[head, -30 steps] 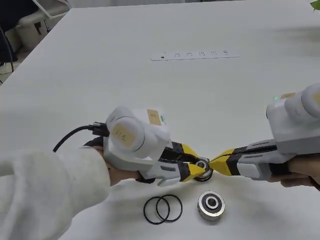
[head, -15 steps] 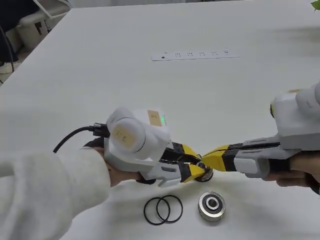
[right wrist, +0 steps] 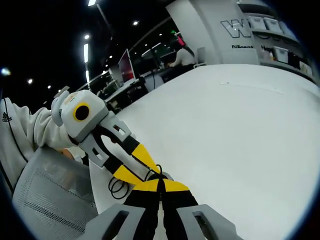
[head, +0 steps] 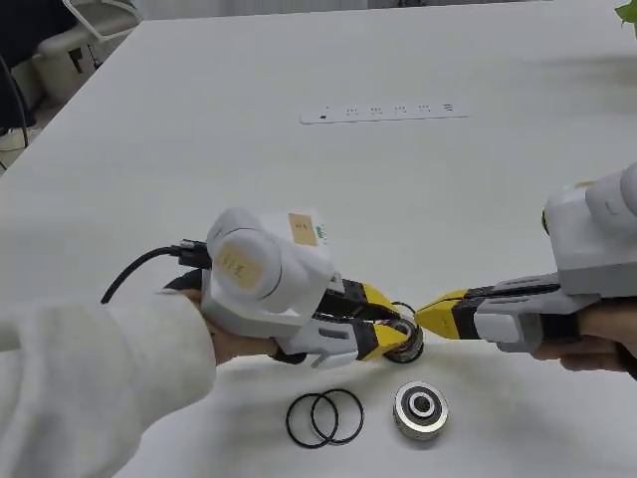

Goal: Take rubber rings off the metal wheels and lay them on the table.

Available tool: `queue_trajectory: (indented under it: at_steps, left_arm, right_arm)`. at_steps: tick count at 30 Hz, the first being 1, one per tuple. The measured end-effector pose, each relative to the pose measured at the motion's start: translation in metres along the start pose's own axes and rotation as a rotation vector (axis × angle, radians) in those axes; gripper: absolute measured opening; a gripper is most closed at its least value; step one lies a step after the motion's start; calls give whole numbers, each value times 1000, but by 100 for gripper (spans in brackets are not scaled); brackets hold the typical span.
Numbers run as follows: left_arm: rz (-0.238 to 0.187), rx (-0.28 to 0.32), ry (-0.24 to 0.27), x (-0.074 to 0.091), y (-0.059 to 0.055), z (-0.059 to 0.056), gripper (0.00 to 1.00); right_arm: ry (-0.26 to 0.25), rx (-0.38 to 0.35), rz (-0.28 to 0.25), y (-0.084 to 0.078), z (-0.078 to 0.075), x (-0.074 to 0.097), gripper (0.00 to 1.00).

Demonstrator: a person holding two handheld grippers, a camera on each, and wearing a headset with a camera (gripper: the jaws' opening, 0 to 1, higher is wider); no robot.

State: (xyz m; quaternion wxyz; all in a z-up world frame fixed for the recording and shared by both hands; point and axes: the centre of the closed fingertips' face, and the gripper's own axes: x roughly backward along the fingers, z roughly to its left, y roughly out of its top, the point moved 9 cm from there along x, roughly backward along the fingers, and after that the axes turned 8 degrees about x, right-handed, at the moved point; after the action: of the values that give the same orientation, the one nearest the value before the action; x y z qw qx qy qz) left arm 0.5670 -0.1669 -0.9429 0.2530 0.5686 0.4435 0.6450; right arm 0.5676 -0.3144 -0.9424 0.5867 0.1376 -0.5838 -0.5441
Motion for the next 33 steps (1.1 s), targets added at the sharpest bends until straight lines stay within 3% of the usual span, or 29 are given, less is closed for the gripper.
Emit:
queue_trajectory:
  at_steps: [6, 16, 33]
  left_arm:
    - [-25, -5, -3, 14, 7, -1, 22]
    - [-105, 6, 22, 42, 21, -1, 41]
    - [-132, -3, 88, 88, 25, -6, 64]
  right_arm:
    - [-8, 6, -1, 2, 0, 2, 0]
    - [-15, 23, -9, 6, 1, 6, 0]
    - [4, 44, -42, 15, 9, 10, 0]
